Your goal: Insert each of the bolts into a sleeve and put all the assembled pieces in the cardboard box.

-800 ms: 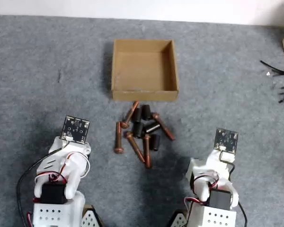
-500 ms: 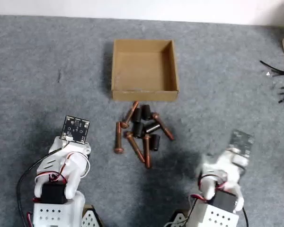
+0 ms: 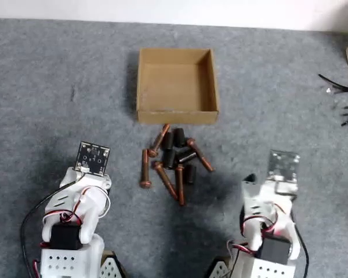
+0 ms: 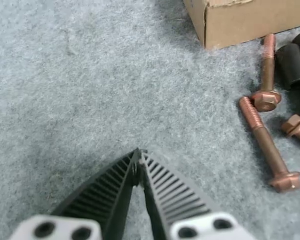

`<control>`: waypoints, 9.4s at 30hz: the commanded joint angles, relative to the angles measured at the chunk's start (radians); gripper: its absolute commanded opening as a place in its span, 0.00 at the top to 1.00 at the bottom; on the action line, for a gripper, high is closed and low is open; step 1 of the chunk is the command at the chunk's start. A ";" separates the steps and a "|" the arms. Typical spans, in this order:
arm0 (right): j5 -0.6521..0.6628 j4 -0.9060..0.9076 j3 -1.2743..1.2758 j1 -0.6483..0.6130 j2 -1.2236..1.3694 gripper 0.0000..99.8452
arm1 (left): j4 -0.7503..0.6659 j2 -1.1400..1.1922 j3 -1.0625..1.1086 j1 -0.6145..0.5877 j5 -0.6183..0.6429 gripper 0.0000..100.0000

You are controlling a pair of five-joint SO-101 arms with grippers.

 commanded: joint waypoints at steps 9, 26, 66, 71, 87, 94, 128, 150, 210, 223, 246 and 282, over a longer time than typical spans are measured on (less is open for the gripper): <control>0.012 -0.133 -0.464 -0.300 0.756 0.87 | -0.020 -0.010 -0.008 -0.008 0.003 0.99; -0.078 -0.295 -0.826 -0.493 1.480 0.87 | -0.020 -0.010 -0.012 -0.008 0.003 0.99; -0.284 -0.209 -0.832 -0.559 1.558 0.87 | -0.020 -0.010 -0.013 -0.010 0.003 0.99; -0.189 -0.211 -0.832 -0.490 1.558 0.87 | -0.020 -0.010 -0.013 -0.010 0.003 0.99; -0.247 -0.213 -0.792 -0.601 1.570 0.87 | -0.020 -0.010 -0.013 -0.010 0.003 0.99; -0.299 -0.211 -0.799 -0.598 1.643 0.87 | -0.020 -0.010 -0.013 -0.010 0.003 0.99; -0.157 -0.352 -0.800 -0.504 1.793 0.87 | -0.018 -0.010 -0.013 -0.010 0.003 0.99; -0.157 -0.354 -0.794 -0.469 1.782 1.00 | -0.018 -0.010 -0.012 -0.010 0.003 0.99; -0.080 -0.496 0.314 -0.236 -0.065 1.00 | -0.127 0.002 -0.157 0.183 0.106 0.90; -0.080 -0.496 0.312 -0.236 -0.065 1.00 | -0.229 0.125 -0.094 0.280 0.110 0.87; -0.080 -0.499 0.312 -0.236 -0.065 1.00 | -0.311 1.428 -0.615 0.384 0.468 0.74; -0.080 -0.499 0.312 -0.232 -0.067 1.00 | -0.354 1.511 -0.639 0.259 0.338 1.00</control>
